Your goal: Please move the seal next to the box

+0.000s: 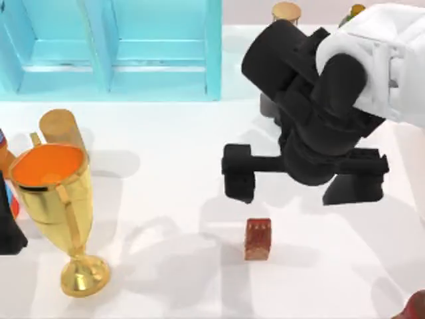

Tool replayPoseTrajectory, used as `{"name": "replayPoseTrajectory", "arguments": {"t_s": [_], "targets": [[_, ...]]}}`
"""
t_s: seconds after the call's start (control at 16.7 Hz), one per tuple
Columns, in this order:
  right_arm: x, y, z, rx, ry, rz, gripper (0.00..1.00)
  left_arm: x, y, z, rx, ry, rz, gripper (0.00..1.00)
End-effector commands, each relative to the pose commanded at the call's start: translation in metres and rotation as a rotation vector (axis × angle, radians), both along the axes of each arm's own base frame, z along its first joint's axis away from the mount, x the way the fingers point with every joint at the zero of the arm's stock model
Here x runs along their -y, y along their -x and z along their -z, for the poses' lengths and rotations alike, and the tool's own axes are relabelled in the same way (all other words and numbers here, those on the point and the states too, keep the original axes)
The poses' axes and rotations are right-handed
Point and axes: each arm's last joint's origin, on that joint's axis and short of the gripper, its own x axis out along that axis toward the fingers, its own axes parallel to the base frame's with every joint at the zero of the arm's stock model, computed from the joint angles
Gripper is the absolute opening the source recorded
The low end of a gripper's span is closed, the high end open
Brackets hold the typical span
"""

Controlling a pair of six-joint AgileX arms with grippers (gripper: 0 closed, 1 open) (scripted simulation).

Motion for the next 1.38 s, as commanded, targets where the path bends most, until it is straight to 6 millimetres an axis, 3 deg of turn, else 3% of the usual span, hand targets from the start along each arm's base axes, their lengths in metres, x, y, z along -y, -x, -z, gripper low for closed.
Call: {"name": "replayPoseTrajectory", "arguments": {"t_s": [0.12,0.3,0.78,1.2,1.38], "targets": [[-0.021,-0.010,0.009,-0.065,0.048,0.014,1.00,0.000,0.000,0.000,0.000,0.000,0.000,1.00],[-0.038,-0.019,0.020,-0.123,0.092,0.029,1.00,0.000,0.000,0.000,0.000,0.000,0.000,1.00],[-0.039,-0.022,0.028,-0.137,0.102,0.036,1.00,0.000,0.000,0.000,0.000,0.000,0.000,1.00],[-0.042,-0.024,0.105,-0.129,0.094,0.033,1.00,0.000,0.000,0.000,0.000,0.000,0.000,1.00],[-0.040,-0.021,0.123,-0.135,0.101,0.034,1.00,0.000,0.000,0.000,0.000,0.000,0.000,1.00]]}}
